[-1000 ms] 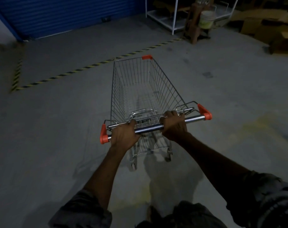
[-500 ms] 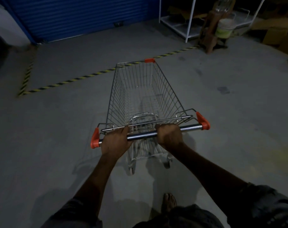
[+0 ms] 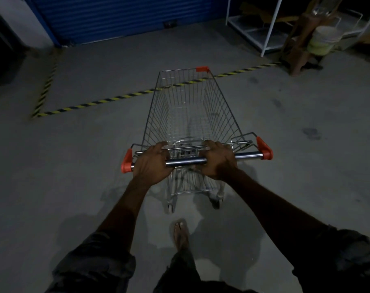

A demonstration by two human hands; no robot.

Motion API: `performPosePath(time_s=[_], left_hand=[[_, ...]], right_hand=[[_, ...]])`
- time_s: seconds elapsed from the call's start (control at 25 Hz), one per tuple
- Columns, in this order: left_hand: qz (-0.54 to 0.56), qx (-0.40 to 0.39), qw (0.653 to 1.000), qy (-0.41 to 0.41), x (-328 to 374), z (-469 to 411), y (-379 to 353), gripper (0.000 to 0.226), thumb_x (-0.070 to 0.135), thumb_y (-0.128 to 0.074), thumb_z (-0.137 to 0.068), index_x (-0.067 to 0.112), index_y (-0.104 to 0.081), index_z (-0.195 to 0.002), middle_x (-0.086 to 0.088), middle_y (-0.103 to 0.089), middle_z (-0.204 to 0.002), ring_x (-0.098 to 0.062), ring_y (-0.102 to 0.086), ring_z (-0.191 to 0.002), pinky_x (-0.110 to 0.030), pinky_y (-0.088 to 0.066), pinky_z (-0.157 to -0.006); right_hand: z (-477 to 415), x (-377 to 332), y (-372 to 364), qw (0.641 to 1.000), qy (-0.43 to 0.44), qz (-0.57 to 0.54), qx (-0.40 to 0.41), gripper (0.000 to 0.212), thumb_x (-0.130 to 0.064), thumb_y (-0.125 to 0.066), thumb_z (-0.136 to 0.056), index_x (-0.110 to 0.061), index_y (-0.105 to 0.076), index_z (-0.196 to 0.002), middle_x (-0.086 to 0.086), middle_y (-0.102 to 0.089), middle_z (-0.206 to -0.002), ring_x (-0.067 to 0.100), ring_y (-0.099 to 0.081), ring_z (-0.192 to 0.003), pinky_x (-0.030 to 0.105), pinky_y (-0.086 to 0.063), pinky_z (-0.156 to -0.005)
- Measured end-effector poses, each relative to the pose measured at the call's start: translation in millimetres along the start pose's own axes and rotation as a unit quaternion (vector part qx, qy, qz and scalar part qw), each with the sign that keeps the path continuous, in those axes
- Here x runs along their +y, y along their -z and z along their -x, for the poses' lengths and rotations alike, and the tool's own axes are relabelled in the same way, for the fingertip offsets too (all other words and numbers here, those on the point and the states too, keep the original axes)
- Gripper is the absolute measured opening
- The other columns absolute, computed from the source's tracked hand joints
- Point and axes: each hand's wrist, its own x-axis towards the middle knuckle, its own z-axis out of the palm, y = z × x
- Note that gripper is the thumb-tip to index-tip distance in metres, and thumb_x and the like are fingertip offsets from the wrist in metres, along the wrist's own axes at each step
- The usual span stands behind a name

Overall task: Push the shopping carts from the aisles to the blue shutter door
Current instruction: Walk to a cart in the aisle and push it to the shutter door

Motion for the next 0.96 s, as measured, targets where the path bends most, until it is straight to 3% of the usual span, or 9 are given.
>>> performPosePath(time_s=[0.08,0.16,0.28,0.4,0.52,0.6,0.72,0.8,0.96], left_hand=[[0.006,-0.011,1.000,0.002,-18,-40,-12,0.039,0.058,-0.064,-0.074,0.026,-0.079,-0.090,0.000,-0.067,-0.135,-0.021,-0.068,-0.113,-0.032,-0.056,-0.088],[0.019,0.000,1.000,-0.007,-36,-78,-21,0.049,0.065,-0.055,-0.072,0.024,-0.080,-0.085,-0.003,-0.072,-0.125,-0.022,-0.072,-0.107,-0.033,-0.059,-0.082],[0.017,-0.024,0.999,-0.022,-61,-139,-29,0.055,0.067,-0.057,-0.073,0.026,-0.077,-0.104,0.001,-0.073,-0.115,-0.023,-0.071,-0.102,-0.034,-0.059,-0.079],[0.042,-0.046,0.998,-0.013,-86,-191,-38,0.058,0.064,-0.064,-0.073,0.026,-0.070,-0.116,0.002,-0.071,-0.117,-0.025,-0.068,-0.107,-0.037,-0.058,-0.084],[0.066,-0.057,0.996,0.005,-114,-244,-47,0.061,0.059,-0.065,-0.072,0.022,-0.065,-0.120,-0.001,-0.069,-0.118,-0.029,-0.065,-0.109,-0.042,-0.057,-0.084],[0.061,-0.051,0.997,0.012,-127,-271,-53,0.060,0.050,-0.073,-0.070,0.020,-0.063,-0.120,-0.004,-0.069,-0.114,-0.030,-0.065,-0.106,-0.041,-0.057,-0.080],[0.035,0.005,0.999,0.023,-146,-316,-63,0.058,0.041,-0.080,-0.068,0.018,-0.061,-0.118,-0.006,-0.065,-0.113,-0.030,-0.065,-0.097,-0.038,-0.055,-0.067],[0.010,0.034,0.999,0.022,-159,-345,-71,0.057,0.040,-0.080,-0.070,0.018,-0.059,-0.117,-0.006,-0.057,-0.118,-0.029,-0.062,-0.097,-0.039,-0.054,-0.064],[-0.040,0.050,0.997,0.041,-195,-412,-86,0.047,0.044,-0.080,-0.073,0.019,-0.061,-0.108,-0.004,-0.059,-0.102,-0.025,-0.064,-0.077,-0.032,-0.046,-0.051]], right_hand=[[-40,11,1,0.999,0.002,-0.026,0.034,0.064,-0.070,-0.051,-0.071,-0.026,-0.080,-0.107,0.009,-0.064,-0.139,0.035,-0.061,-0.124,0.052,-0.045,-0.101],[-79,21,-2,0.999,0.006,0.005,0.041,0.057,-0.065,-0.049,-0.069,-0.025,-0.082,-0.092,0.008,-0.071,-0.127,0.037,-0.066,-0.116,0.051,-0.051,-0.093],[-144,40,-6,0.997,0.030,0.022,0.061,0.048,-0.057,-0.052,-0.075,-0.019,-0.080,-0.082,0.011,-0.074,-0.120,0.036,-0.071,-0.105,0.046,-0.058,-0.084],[-206,51,-1,0.999,0.014,0.020,0.035,0.056,-0.059,-0.048,-0.080,-0.017,-0.079,-0.100,0.009,-0.067,-0.135,0.034,-0.065,-0.118,0.046,-0.056,-0.089],[-269,57,11,0.999,-0.031,0.002,-0.024,0.049,-0.050,-0.068,-0.082,-0.024,-0.070,-0.124,-0.003,-0.054,-0.149,0.026,-0.051,-0.135,0.045,-0.049,-0.101],[-305,63,12,0.998,-0.045,0.013,-0.033,0.047,-0.046,-0.069,-0.081,-0.027,-0.069,-0.124,-0.005,-0.053,-0.148,0.023,-0.050,-0.134,0.043,-0.049,-0.102],[-362,73,8,0.998,-0.041,0.021,0.030,0.032,-0.037,-0.059,-0.076,-0.024,-0.071,-0.104,-0.001,-0.063,-0.131,0.026,-0.062,-0.116,0.039,-0.052,-0.091],[-398,79,5,0.998,-0.030,0.017,0.056,0.037,-0.037,-0.051,-0.070,-0.025,-0.070,-0.100,0.000,-0.067,-0.116,0.027,-0.068,-0.097,0.036,-0.053,-0.079],[-480,94,-1,0.998,-0.031,0.043,0.040,0.045,-0.035,-0.064,-0.063,-0.024,-0.070,-0.106,0.002,-0.074,-0.087,0.030,-0.072,-0.071,0.033,-0.052,-0.063]])
